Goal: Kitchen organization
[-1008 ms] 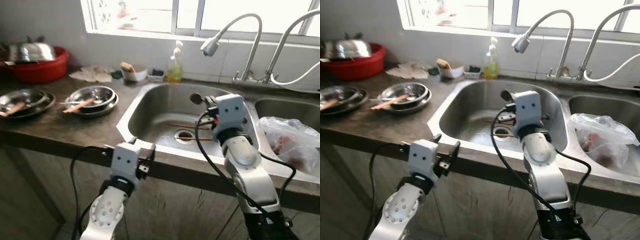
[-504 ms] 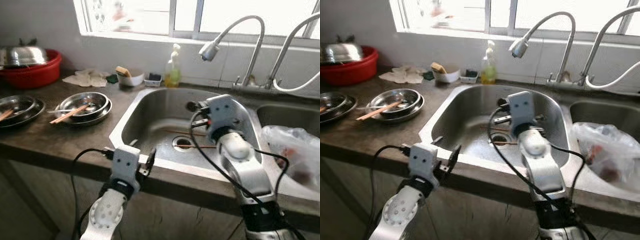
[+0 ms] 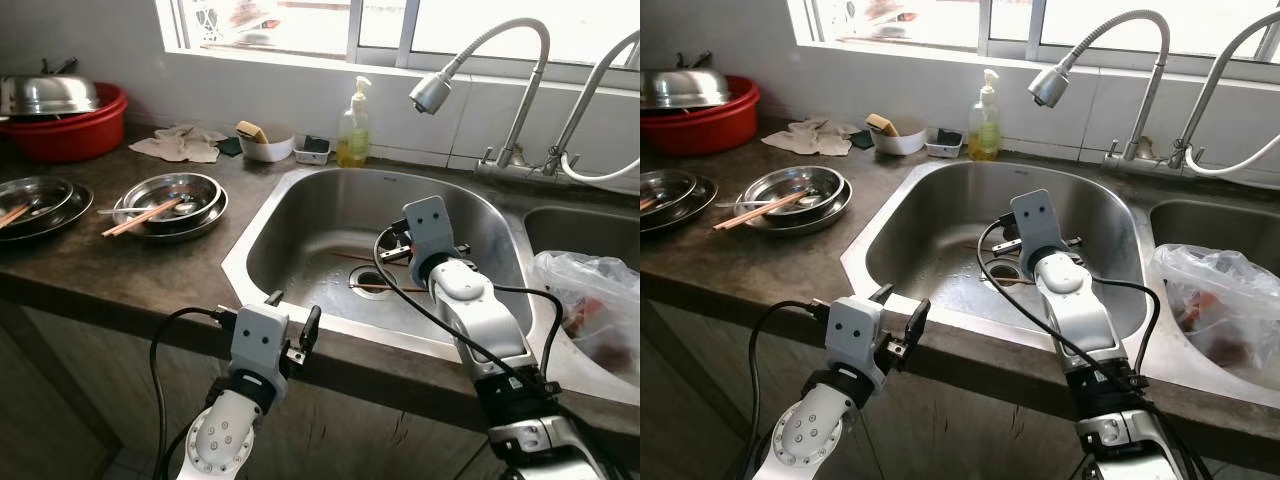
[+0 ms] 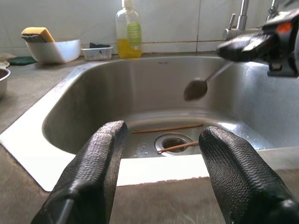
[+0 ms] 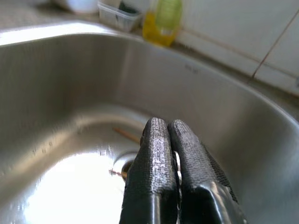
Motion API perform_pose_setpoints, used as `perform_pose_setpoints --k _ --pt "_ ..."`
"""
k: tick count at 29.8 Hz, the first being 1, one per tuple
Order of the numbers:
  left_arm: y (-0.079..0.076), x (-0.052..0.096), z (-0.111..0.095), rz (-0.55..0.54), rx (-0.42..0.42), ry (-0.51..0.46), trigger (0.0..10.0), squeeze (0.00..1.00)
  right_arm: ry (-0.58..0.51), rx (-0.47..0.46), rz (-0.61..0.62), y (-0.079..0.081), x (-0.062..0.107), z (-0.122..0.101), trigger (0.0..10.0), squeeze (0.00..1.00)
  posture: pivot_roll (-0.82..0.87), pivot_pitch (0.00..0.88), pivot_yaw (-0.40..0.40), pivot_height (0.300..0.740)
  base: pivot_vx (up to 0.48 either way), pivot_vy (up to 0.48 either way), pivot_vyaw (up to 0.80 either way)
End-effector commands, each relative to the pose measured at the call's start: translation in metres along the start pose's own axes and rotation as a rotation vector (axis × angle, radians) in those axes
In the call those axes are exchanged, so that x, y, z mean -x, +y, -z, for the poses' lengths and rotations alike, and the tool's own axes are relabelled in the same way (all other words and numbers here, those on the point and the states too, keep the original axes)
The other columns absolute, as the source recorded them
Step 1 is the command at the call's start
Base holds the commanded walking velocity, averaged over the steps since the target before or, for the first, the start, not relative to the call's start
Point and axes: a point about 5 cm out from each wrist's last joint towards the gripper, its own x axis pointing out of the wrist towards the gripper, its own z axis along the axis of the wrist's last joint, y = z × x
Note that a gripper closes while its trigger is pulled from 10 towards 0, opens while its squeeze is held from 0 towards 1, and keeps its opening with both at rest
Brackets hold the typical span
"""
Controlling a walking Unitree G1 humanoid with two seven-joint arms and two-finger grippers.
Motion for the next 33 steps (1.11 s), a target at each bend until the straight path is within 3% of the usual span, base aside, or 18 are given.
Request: perform_pose_setpoints --k 1,12,13,14,27,28,29,30,33 --pt "-0.003 0.003 -0.004 0.005 0.001 -0.006 10.0 0.0 0.024 0.019 0.014 -0.007 -0.005 0.0 10.0 0.0 0.05 0.037 -0.084 0.74 0.0 0.0 0.0" --pt "-0.006 0.006 -0.004 0.006 0.002 0.002 10.0 0.0 0.133 0.06 -0.006 -0.008 -0.009 0.017 10.0 0.0 0.05 0.053 -0.097 0.74 0.0 0.0 0.0" --pt "-0.005 0.006 -0.004 0.006 0.0 0.004 10.0 0.0 0.135 0.061 -0.006 -0.008 -0.009 0.018 10.0 0.3 0.05 0.053 -0.095 0.74 0.0 0.0 0.0" --pt "-0.004 0.005 -0.004 0.005 -0.002 0.004 10.0 0.0 0.135 0.058 -0.008 -0.008 -0.009 0.018 10.0 1.0 0.04 0.056 -0.093 0.74 0.0 0.0 0.0" --pt "-0.001 0.001 -0.004 -0.004 -0.008 0.001 10.0 0.0 0.059 0.007 0.062 -0.011 -0.003 0.014 10.0 1.0 0.04 0.051 -0.081 0.74 0.0 0.0 0.0" --pt "-0.001 0.0 -0.004 -0.006 -0.008 -0.001 10.0 0.0 0.012 -0.012 0.085 -0.013 0.0 0.008 10.0 0.17 0.05 0.045 -0.077 0.74 0.0 0.0 0.0" --pt "-0.001 0.0 -0.004 -0.006 -0.008 -0.001 10.0 0.0 0.012 -0.012 0.085 -0.013 0.0 0.008 10.0 0.17 0.05 0.045 -0.077 0.74 0.0 0.0 0.0" --pt "0.0 0.0 -0.004 -0.006 -0.008 -0.002 10.0 0.0 -0.01 -0.018 0.096 -0.014 0.001 0.005 10.0 0.0 0.05 0.045 -0.077 0.74 0.0 0.0 0.0" --pt "0.0 0.0 -0.005 -0.007 -0.009 -0.003 10.0 0.0 -0.052 -0.028 0.113 -0.015 0.004 0.0 10.0 0.0 0.05 0.041 -0.077 0.74 0.0 0.0 0.0"
